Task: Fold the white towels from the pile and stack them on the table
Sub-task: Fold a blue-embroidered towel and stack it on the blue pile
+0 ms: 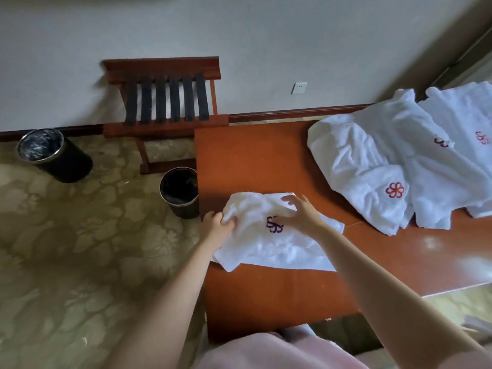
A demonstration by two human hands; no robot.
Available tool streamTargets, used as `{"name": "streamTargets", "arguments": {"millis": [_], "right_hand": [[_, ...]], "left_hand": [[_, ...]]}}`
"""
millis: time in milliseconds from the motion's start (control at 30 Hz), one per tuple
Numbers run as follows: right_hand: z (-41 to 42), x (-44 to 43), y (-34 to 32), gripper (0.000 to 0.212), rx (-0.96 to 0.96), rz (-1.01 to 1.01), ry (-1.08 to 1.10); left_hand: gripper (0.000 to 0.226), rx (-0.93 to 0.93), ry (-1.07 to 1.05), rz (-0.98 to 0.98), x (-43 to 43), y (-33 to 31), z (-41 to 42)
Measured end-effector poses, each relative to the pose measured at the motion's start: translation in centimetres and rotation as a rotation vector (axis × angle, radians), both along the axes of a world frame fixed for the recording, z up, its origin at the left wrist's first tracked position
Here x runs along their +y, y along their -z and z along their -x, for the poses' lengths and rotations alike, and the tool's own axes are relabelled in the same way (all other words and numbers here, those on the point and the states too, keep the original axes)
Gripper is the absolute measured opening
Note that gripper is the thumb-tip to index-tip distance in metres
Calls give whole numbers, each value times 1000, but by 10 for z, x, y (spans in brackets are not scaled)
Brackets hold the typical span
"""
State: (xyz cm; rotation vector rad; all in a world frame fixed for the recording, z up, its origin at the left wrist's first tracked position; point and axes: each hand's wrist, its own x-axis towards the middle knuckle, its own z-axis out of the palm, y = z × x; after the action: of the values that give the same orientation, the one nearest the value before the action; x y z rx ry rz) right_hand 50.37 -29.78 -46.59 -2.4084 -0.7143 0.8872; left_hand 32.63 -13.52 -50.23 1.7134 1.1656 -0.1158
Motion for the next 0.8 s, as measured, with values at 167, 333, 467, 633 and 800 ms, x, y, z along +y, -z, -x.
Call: {"name": "streamTargets", "arguments": {"millis": [167,333,467,633,800], "right_hand": [[7,-1,16,98,-15,184,-262],[2,6,23,46,99,-3,-157],[-19,15,12,38,230,-92,-83],[-50,51,-22,29,237,-271,-26],[-87,101,-67,29,136,-419,-20]], "left_hand": [[48,46,-57,205,-10,-4,-2],[51,-26,-279,244,-20,-13,-15],[12,-131,-337,114,-6,-37,-37],[28,-329,-390,18,28,-65,-71],[16,-395,-382,-82,70,-113,-121]]}}
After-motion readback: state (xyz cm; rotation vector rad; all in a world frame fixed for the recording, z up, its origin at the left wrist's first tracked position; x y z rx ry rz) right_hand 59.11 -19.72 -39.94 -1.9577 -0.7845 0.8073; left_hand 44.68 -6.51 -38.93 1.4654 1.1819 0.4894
